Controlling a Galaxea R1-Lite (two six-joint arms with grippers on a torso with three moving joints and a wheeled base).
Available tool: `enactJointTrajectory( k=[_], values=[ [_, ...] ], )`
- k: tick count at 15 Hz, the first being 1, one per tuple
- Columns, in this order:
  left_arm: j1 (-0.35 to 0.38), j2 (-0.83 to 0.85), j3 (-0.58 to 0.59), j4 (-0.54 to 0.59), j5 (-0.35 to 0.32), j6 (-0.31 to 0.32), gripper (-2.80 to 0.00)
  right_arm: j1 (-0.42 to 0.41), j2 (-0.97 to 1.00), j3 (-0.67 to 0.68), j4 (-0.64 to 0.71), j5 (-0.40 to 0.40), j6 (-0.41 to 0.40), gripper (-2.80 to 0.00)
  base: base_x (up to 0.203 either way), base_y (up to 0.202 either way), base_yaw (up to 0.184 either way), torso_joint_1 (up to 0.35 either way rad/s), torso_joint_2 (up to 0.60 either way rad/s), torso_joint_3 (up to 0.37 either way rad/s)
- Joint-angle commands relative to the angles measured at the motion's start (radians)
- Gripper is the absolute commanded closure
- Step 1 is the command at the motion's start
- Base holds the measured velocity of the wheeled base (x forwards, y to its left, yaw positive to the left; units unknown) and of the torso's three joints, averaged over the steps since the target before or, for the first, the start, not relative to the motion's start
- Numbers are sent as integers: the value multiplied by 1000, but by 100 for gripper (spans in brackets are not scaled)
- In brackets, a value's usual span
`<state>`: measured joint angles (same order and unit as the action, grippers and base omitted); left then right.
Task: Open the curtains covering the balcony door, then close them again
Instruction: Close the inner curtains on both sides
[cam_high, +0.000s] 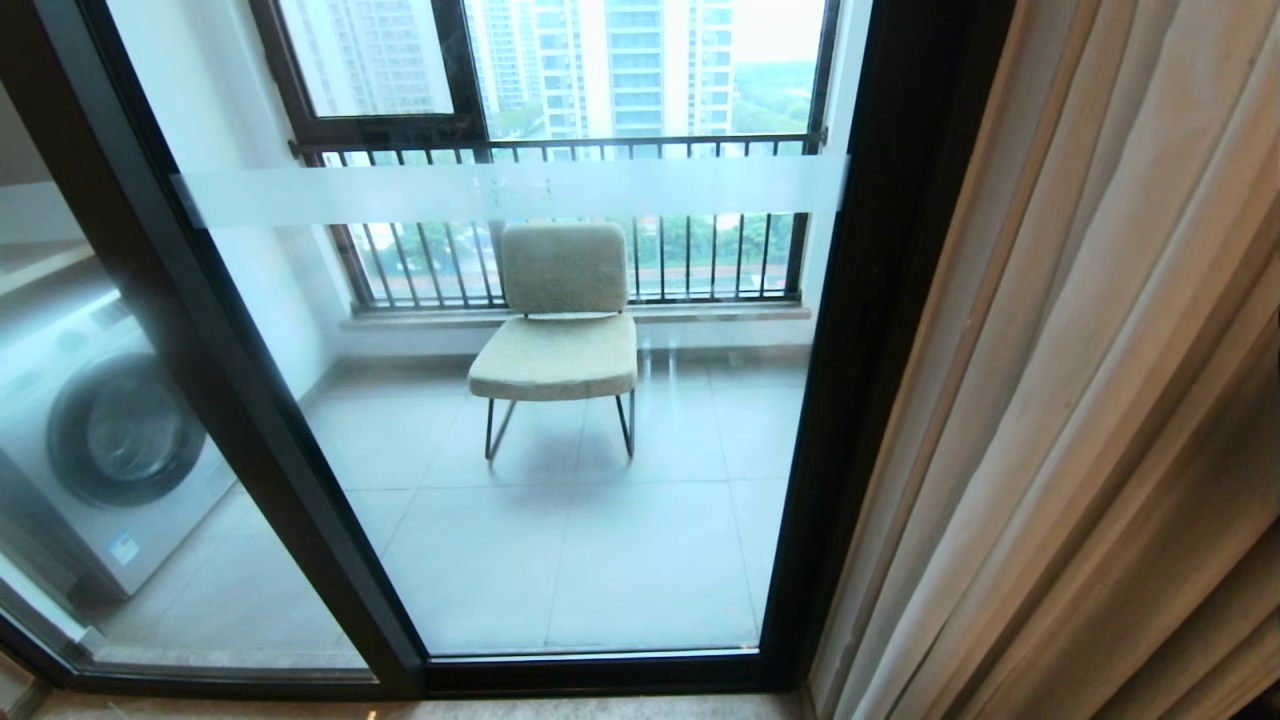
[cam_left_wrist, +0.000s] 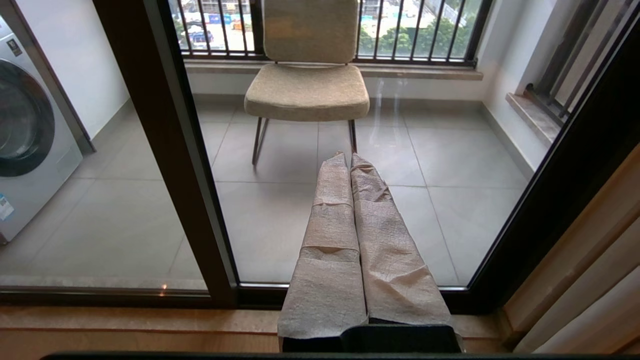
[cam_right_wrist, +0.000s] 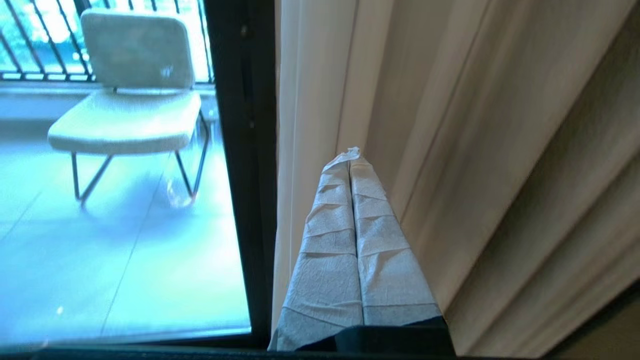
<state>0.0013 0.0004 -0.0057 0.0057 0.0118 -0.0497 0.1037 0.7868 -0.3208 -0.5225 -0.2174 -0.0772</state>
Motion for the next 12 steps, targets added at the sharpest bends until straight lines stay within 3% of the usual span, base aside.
enactJointTrajectory(
  k=[1, 4, 7, 10, 12],
  values=[
    [0, 0, 0, 0, 1, -1, 0, 33, -149, 69, 57, -2, -1, 0, 0, 0, 0, 0, 0, 0],
    [0, 0, 0, 0, 1, -1, 0, 92, -280, 203, 102, -3, -1, 0, 0, 0, 0, 0, 0, 0],
    [0, 0, 0, 0, 1, -1, 0, 102, -411, 309, 140, 0, 1, 0, 0, 0, 0, 0, 0, 0],
    [0, 0, 0, 0, 1, -1, 0, 97, -504, 320, 318, 0, 7, 0, 0, 0, 0, 0, 0, 0],
    [0, 0, 0, 0, 1, -1, 0, 85, -505, 321, 351, 0, 24, 0, 0, 0, 0, 0, 0, 0]
  ],
)
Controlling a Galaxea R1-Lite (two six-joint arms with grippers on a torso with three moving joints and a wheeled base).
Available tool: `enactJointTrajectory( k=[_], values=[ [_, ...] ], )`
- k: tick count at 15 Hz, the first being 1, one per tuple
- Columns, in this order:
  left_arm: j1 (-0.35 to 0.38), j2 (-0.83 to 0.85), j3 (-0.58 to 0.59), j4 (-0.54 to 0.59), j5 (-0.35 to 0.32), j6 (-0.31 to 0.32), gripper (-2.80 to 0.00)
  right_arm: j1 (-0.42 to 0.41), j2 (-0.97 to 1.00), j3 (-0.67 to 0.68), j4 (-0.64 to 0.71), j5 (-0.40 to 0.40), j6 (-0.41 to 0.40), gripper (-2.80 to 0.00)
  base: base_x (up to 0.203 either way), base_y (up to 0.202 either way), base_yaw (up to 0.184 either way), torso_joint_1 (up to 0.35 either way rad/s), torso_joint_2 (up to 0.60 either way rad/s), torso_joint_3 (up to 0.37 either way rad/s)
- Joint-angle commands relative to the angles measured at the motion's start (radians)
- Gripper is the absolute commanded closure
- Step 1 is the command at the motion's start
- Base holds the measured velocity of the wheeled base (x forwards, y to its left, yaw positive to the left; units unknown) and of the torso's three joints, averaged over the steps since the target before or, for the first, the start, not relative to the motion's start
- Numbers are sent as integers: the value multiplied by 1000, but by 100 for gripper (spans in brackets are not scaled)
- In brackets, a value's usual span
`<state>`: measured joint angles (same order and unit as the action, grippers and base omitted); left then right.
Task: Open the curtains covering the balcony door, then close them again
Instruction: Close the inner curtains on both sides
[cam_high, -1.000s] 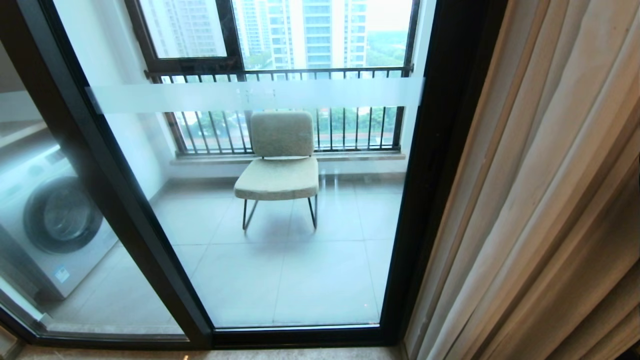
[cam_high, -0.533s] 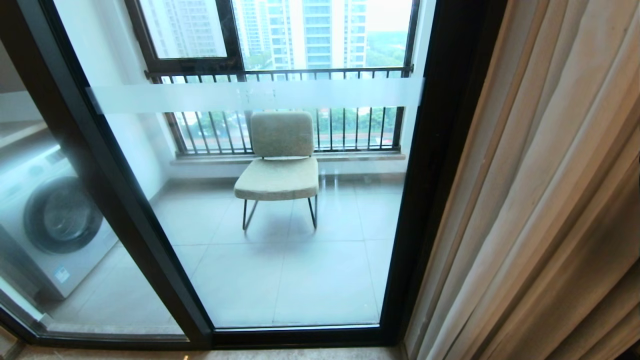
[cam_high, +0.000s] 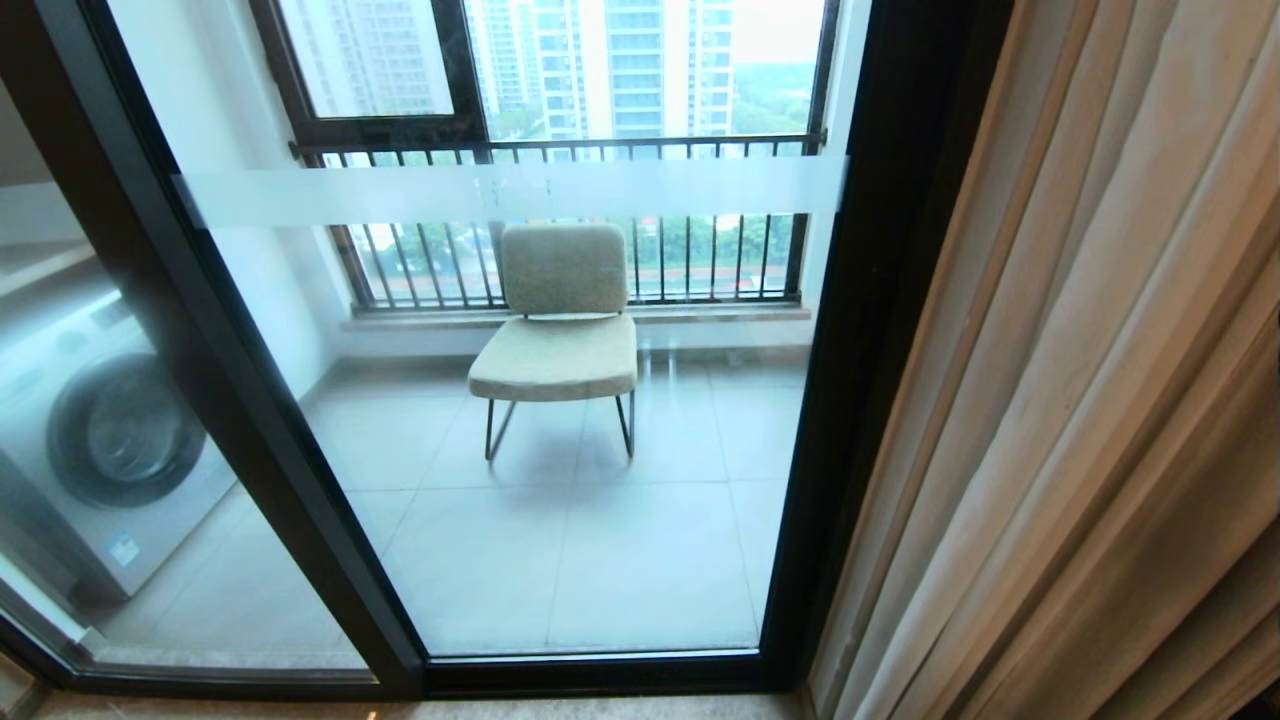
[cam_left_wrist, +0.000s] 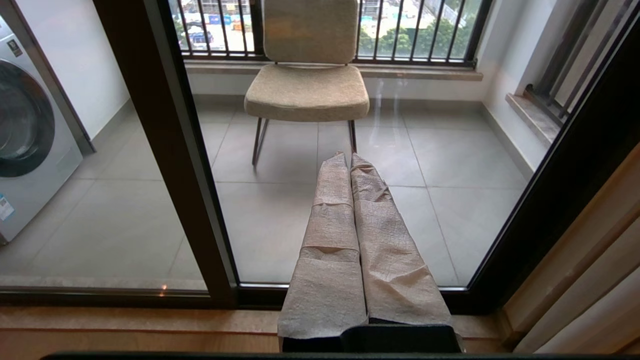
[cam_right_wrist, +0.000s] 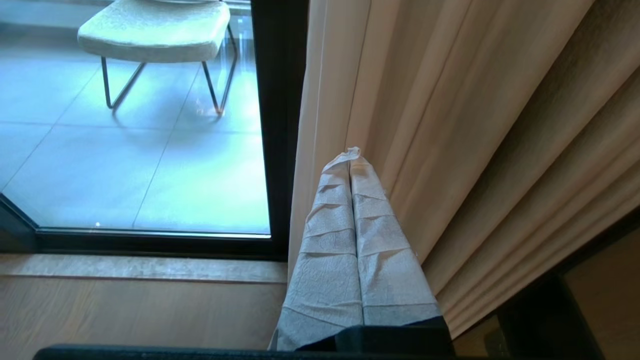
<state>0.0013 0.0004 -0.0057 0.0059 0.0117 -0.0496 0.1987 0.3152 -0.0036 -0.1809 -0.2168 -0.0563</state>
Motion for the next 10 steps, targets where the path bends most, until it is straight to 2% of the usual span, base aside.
enactJointTrajectory(
  k=[1, 5, 7, 10],
  values=[
    [0, 0, 0, 0, 1, -1, 0, -41, -30, 4, 17, 3, 5, 0, 0, 0, 0, 0, 0, 0],
    [0, 0, 0, 0, 1, -1, 0, -212, -68, 4, 86, 183, -4, 0, 0, 0, 0, 0, 0, 0],
    [0, 0, 0, -1, 1, -1, 0, -216, -138, 4, 151, 205, -6, 0, 0, 0, 0, 0, 0, 0],
    [0, 0, 0, 0, 1, -1, 0, -200, -274, 4, 177, 210, 3, 0, 0, 0, 0, 0, 0, 0]
  ],
)
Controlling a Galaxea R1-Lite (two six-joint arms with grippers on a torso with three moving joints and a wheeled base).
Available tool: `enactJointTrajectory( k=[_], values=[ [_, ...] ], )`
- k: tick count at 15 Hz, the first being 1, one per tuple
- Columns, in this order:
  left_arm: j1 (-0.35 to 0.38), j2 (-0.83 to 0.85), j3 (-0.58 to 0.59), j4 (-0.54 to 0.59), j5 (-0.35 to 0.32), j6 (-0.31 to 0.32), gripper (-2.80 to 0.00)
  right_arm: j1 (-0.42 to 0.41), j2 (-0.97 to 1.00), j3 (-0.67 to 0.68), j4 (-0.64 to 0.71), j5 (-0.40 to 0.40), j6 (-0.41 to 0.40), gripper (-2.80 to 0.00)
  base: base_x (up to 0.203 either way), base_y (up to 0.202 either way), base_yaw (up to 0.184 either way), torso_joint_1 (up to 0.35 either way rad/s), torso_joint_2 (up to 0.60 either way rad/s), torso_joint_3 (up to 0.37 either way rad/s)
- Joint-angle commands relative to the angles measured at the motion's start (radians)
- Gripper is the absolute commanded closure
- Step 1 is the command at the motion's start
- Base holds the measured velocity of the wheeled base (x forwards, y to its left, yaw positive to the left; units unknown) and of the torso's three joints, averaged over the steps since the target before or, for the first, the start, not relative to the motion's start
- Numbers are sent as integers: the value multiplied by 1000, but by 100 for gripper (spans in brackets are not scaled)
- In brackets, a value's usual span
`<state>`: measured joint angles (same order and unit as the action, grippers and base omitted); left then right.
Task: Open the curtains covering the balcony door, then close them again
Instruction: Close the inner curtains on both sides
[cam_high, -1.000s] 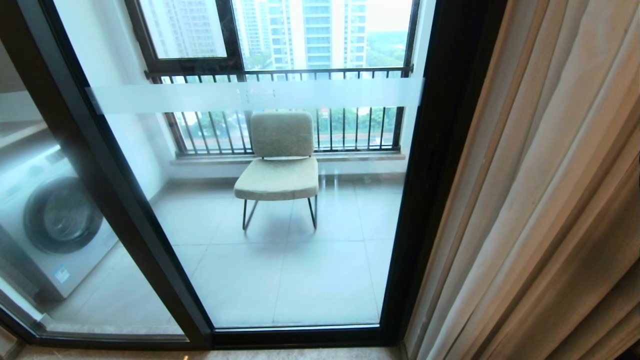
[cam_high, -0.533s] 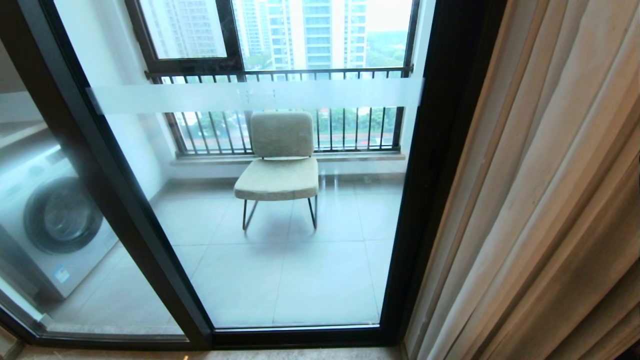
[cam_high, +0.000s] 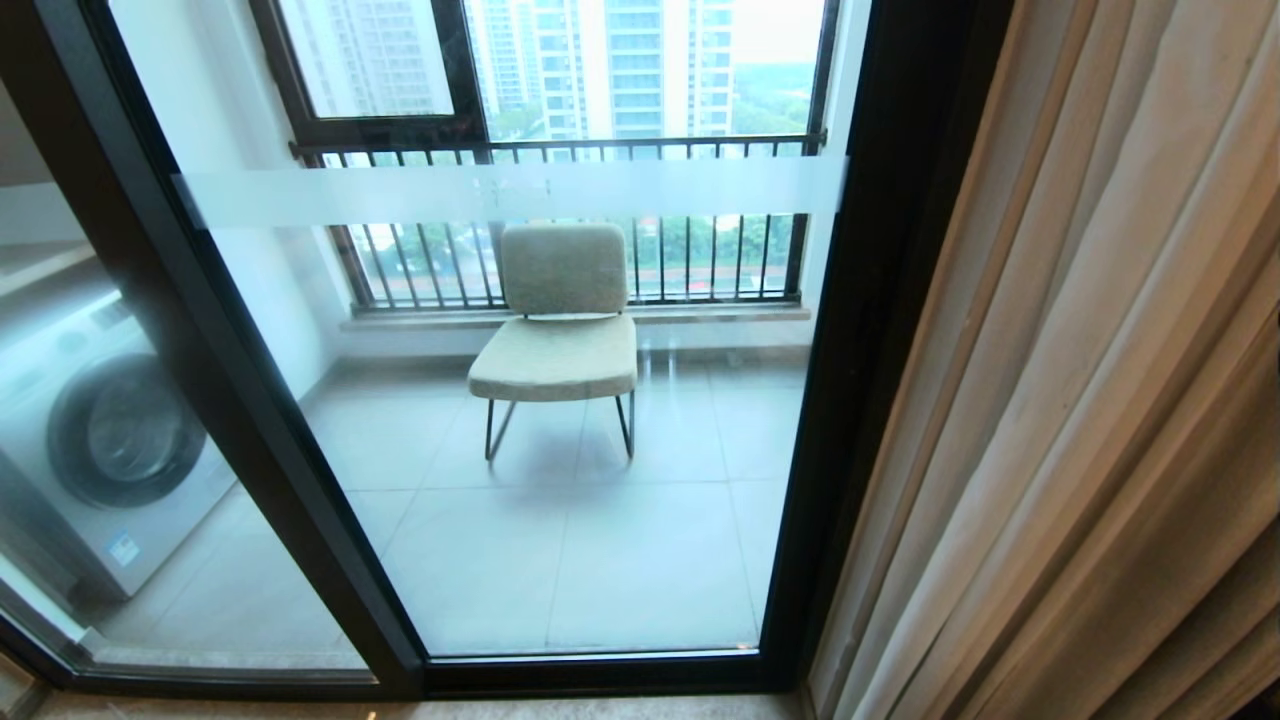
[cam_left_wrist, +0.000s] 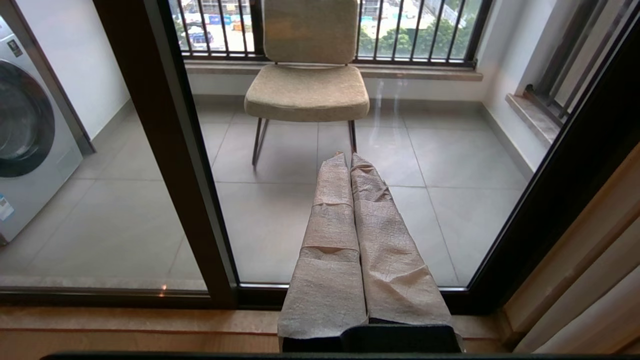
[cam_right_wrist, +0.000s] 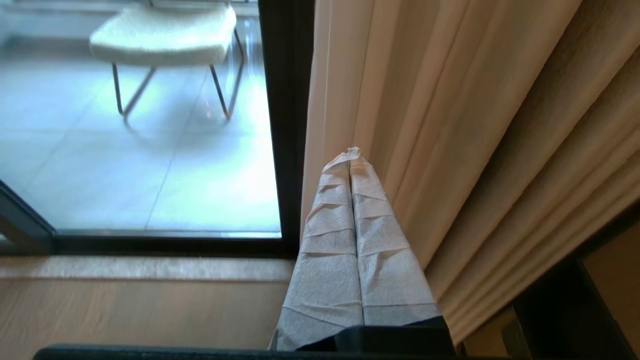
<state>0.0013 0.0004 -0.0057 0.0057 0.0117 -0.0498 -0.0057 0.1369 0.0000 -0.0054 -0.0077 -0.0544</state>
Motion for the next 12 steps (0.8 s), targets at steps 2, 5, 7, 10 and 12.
enactJointTrajectory(
  k=[2, 5, 7, 10, 12],
  values=[
    [0, 0, 0, -1, 1, -1, 0, 7, -137, 0, 5, 5, 14, 0, 0, 0, 0, 0, 0, 0],
    [0, 0, 0, -4, 1, -1, 0, 7, -137, 0, 5, 4, 31, 0, 0, 0, 0, 0, 0, 0],
    [0, 0, 0, -4, 1, -1, 0, 7, -137, 0, 5, 3, 33, 0, 0, 0, 0, 0, 0, 0],
    [0, 0, 0, -4, 1, -1, 0, 7, -137, 0, 5, 3, 34, 0, 0, 0, 0, 0, 0, 0],
    [0, 0, 0, -4, 1, -1, 0, 7, -137, 0, 5, 3, 34, 0, 0, 0, 0, 0, 0, 0]
  ],
)
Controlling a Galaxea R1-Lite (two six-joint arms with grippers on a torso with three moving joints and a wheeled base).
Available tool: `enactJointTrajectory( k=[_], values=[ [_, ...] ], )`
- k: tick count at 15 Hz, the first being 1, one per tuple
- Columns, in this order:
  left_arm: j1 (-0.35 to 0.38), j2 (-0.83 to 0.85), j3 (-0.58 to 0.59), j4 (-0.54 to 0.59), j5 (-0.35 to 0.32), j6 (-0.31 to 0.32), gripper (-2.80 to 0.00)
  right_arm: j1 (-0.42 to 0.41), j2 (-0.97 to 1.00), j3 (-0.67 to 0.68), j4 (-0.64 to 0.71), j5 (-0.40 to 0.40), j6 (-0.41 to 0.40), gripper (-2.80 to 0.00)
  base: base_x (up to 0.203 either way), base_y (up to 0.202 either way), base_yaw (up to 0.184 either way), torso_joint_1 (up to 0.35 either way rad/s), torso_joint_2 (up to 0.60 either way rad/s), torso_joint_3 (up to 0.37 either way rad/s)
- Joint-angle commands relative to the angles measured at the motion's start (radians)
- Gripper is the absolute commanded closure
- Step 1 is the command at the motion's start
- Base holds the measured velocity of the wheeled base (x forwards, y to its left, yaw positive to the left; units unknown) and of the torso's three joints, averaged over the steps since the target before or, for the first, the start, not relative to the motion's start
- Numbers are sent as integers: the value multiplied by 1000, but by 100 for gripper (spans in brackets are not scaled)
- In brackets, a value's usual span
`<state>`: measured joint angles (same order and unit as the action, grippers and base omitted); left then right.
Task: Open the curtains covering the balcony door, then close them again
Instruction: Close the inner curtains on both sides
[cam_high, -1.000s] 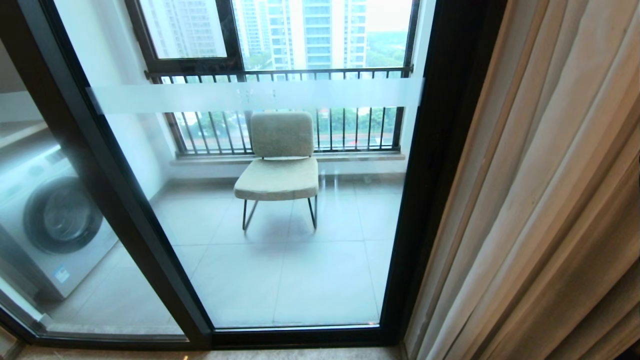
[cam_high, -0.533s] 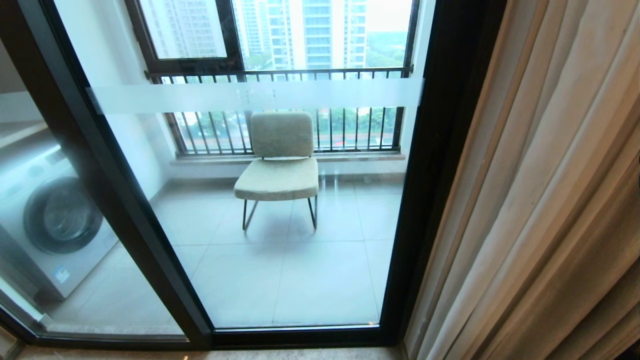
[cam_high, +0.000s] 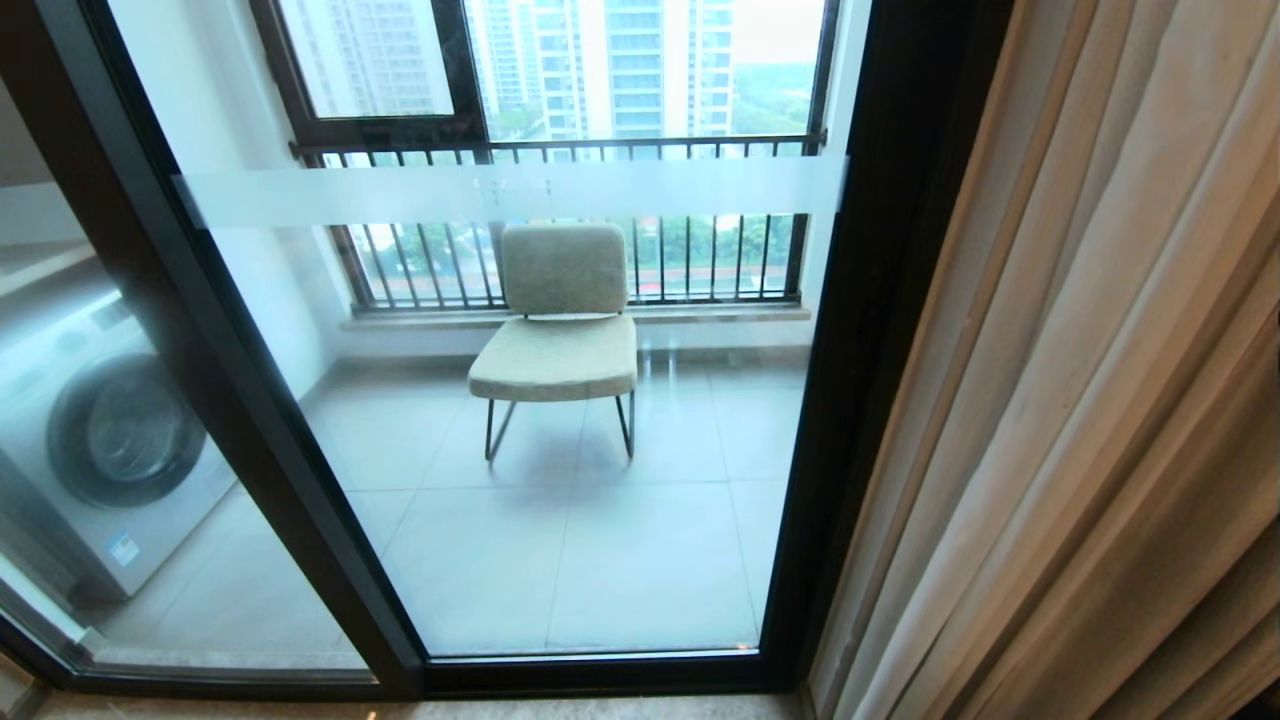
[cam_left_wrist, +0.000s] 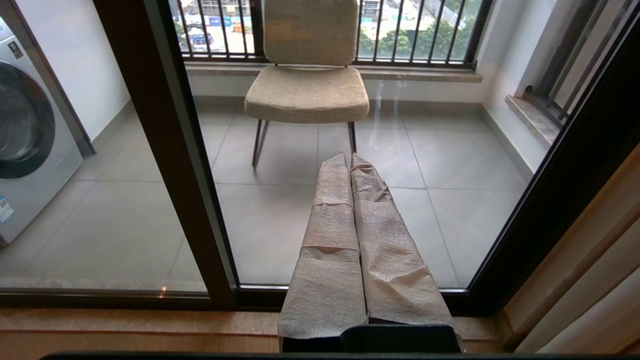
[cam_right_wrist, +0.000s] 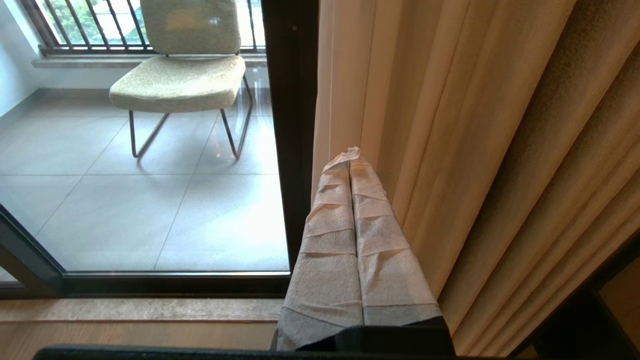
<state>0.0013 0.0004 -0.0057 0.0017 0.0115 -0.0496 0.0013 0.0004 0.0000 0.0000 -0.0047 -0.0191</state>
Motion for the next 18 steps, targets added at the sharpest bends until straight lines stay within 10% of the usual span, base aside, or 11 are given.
enactJointTrajectory(
  k=[1, 18],
  values=[
    [0, 0, 0, 0, 1, -1, 0, 0, 0, 0, 0, 0, -1, 0, 0, 0, 0, 0, 0, 0],
    [0, 0, 0, 0, 1, -1, 0, 3, 178, -155, -3, 3, -15, 0, 0, 0, 0, 0, 0, 0]
  ],
)
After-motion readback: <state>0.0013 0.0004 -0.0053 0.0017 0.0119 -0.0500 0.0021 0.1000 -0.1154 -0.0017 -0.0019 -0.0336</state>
